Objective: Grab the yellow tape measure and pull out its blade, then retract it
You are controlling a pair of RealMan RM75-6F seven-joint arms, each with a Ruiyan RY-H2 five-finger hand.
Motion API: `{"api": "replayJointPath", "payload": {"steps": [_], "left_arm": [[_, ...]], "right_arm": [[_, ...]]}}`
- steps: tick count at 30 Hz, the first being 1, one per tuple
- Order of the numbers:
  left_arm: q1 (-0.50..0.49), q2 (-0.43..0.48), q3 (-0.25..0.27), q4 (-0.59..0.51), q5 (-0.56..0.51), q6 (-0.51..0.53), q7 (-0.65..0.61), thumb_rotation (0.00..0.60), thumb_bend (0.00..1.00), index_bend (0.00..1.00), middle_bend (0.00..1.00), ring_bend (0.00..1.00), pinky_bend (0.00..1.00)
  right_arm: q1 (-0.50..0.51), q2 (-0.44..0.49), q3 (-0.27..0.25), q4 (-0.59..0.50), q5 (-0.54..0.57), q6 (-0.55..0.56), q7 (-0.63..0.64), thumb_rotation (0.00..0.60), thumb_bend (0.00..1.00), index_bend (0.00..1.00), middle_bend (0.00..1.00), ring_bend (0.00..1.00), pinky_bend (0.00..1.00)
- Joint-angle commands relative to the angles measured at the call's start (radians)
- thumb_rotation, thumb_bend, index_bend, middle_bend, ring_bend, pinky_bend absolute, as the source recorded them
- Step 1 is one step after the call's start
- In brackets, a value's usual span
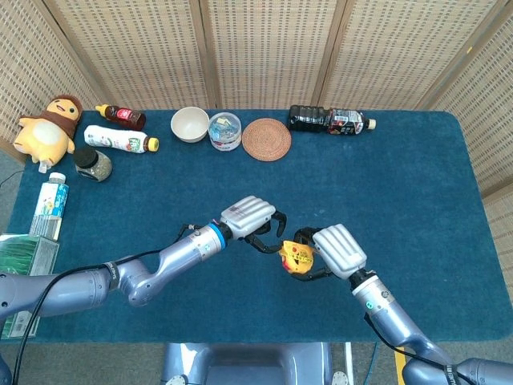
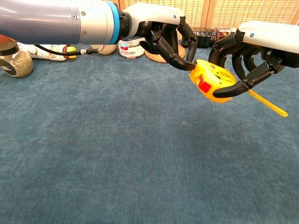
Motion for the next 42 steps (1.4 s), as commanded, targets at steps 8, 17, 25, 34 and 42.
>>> {"api": "replayJointPath", "payload": {"steps": [8,17,25,34,42], "left_arm": [[-0.001,0.016,-0.006,-0.001,0.022,-0.022,-0.044,0.455,0.27,0.51,1.00,0.97,1.00],[0.002,0.032,-0.010,-0.008,0.046,-0.042,-0.098,0.456,0.27,0.51,1.00,0.97,1.00],[0.004,0.041,-0.011,-0.014,0.065,-0.046,-0.126,0.455,0.27,0.51,1.00,0.97,1.00],[-0.001,0.031,-0.012,-0.005,0.079,-0.056,-0.159,0.453,0.27,0.51,1.00,0.97,1.00],[-0.005,0.023,-0.012,0.008,0.089,-0.054,-0.172,0.456,0.27,0.51,1.00,0.97,1.00]], "right_arm": [[-0.003,0.014,-0.014,0.056,-0.104,0.009,0.147,0.429,0.19,0.57,0.60,0.62,0.67],[-0.003,-0.005,-0.027,0.119,-0.172,0.036,0.202,0.429,0.19,0.57,0.60,0.62,0.66],[0.003,-0.028,-0.029,0.140,-0.183,0.037,0.222,0.427,0.19,0.57,0.60,0.62,0.66],[0.008,-0.034,-0.025,0.142,-0.177,0.032,0.228,0.429,0.19,0.57,0.60,0.62,0.66],[0.008,-0.029,-0.024,0.136,-0.176,0.034,0.234,0.430,0.19,0.57,0.60,0.62,0.66]]}}
